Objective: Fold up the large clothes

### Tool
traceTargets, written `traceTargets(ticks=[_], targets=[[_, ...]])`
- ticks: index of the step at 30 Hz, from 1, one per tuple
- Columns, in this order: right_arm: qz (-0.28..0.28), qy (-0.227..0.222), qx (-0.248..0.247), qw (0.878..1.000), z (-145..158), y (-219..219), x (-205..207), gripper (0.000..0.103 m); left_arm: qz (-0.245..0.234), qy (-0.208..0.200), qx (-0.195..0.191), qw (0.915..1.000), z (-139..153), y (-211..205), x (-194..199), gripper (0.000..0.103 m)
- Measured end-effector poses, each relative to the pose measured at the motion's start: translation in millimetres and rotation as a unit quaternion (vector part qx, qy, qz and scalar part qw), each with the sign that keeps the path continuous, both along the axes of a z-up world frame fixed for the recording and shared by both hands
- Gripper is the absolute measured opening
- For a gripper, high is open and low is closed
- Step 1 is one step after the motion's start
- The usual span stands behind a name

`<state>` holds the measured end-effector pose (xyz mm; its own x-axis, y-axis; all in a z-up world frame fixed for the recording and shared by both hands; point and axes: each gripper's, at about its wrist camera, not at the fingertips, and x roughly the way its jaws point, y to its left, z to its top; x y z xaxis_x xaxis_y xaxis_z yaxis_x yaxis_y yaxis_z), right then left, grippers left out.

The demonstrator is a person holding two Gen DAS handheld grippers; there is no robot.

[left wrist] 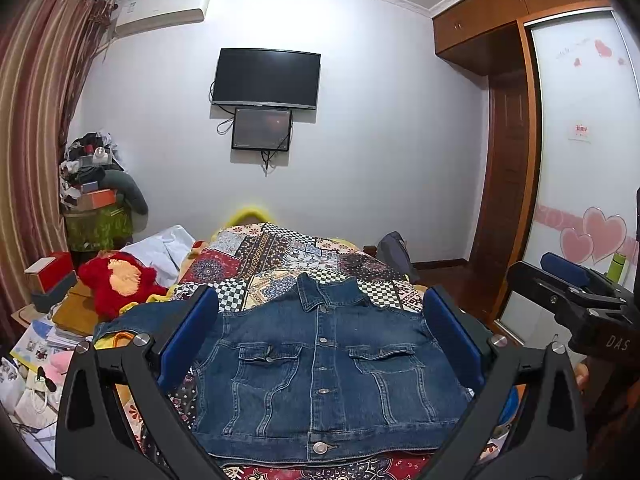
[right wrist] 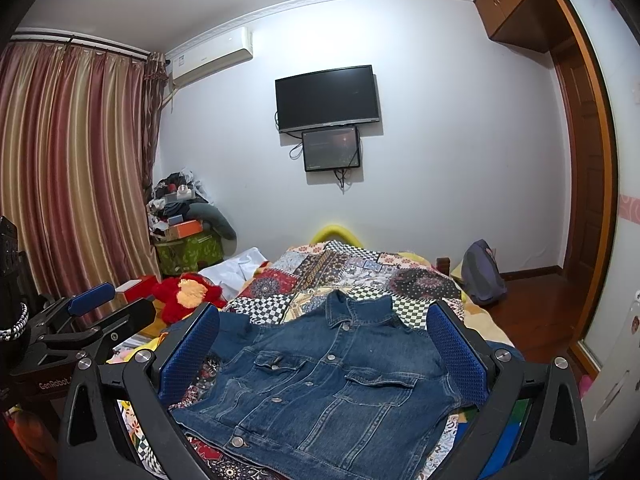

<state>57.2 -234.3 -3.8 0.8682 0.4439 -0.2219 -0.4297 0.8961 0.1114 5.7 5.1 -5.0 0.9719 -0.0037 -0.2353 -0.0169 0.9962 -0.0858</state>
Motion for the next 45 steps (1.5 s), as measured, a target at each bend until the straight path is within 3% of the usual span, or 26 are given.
traceTargets(ticks=[28, 45], targets=[[-0.001, 0.002, 0.000, 1.000, 4, -9, 10, 0.103, -0.002, 0.007, -0.003, 1.0000, -3, 1, 4, 0.103], [-0.007, 0.022, -0.013, 1.000, -20, 9, 21, 0.103, 0.004, 0.028, -0.018, 0.9995, -12, 12, 19, 0.103]])
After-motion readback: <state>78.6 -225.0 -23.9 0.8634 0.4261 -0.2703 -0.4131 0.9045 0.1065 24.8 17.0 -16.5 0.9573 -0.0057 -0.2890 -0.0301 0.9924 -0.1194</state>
